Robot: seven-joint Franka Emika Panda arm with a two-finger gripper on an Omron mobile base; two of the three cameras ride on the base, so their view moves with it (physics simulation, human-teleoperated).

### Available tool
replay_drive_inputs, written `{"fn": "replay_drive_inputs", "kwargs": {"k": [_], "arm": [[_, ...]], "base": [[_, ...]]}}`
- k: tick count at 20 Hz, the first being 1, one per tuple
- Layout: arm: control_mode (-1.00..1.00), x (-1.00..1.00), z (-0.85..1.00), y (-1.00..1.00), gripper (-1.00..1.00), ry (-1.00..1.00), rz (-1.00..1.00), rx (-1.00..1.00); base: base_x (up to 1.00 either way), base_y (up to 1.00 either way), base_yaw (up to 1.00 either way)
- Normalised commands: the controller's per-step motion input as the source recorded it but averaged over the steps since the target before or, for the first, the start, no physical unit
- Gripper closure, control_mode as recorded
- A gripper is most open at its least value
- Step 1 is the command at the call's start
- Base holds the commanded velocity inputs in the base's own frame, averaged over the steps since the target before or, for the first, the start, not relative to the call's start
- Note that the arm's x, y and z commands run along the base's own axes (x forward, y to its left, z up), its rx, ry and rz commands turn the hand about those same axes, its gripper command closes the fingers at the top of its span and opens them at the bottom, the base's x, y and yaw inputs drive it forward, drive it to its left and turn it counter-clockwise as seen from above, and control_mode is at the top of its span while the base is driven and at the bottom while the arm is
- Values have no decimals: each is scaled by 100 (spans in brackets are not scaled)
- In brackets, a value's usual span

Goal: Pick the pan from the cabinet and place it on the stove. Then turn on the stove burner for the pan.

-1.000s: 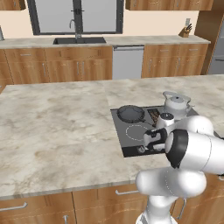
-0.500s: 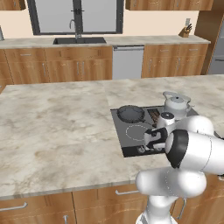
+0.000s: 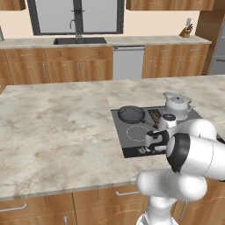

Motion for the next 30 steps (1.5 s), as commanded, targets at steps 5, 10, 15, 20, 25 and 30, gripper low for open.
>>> {"fn": "replay_drive_inputs", "kwargs": {"k": [5,10,15,20,25,30], "arm": [[-100,0,-11,0,-100,0,0,0],[-100,0,-16,0,-100,0,0,0],[-100,0,-19,0,-100,0,0,0],[-100,-2,-31,0,100,0,0,0],[-100,-22,-25,0,100,0,-6,0],[-100,-34,-29,0,100,0,-15,0]], "base": [[0,0,0],[0,0,0],[0,0,0],[0,0,0],[0,0,0],[0,0,0]]}}
